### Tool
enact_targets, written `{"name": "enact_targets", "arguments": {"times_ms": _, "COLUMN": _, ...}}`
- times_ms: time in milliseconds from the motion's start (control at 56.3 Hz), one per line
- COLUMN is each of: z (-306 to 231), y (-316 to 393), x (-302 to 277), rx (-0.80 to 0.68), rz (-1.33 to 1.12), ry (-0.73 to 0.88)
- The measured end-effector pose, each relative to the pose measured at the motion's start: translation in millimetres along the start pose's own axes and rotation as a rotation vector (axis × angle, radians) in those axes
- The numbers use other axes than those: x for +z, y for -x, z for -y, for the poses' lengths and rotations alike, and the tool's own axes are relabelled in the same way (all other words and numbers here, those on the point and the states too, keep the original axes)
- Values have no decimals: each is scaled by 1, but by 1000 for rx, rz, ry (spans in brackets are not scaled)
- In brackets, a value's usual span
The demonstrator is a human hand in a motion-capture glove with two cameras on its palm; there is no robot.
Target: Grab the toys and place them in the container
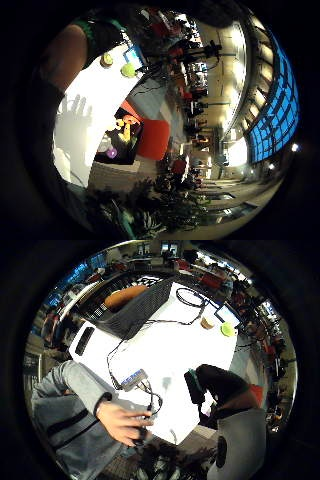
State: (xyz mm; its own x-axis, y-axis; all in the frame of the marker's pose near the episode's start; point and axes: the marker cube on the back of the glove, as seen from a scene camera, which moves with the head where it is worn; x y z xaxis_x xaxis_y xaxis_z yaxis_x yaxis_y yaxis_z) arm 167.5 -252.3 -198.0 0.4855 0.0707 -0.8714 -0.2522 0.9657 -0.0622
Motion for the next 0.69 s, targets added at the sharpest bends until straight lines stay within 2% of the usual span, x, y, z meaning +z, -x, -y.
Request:
{"name": "enact_targets", "arguments": {"times_ms": 107, "z": 25, "y": -8, "x": 21, "rx": 37, "rz": 66, "ry": 48}}
{"name": "enact_targets", "arguments": {"times_ms": 302, "z": 86, "y": -46, "x": 93, "rx": 132, "rz": 208, "ry": 142}}
{"name": "enact_targets", "arguments": {"times_ms": 426, "z": 108, "y": -56, "x": 131, "rx": 178, "rz": 309, "ry": 192}}
{"name": "enact_targets", "arguments": {"times_ms": 693, "z": 149, "y": -73, "x": 199, "rx": 227, "rz": 305, "ry": 296}}
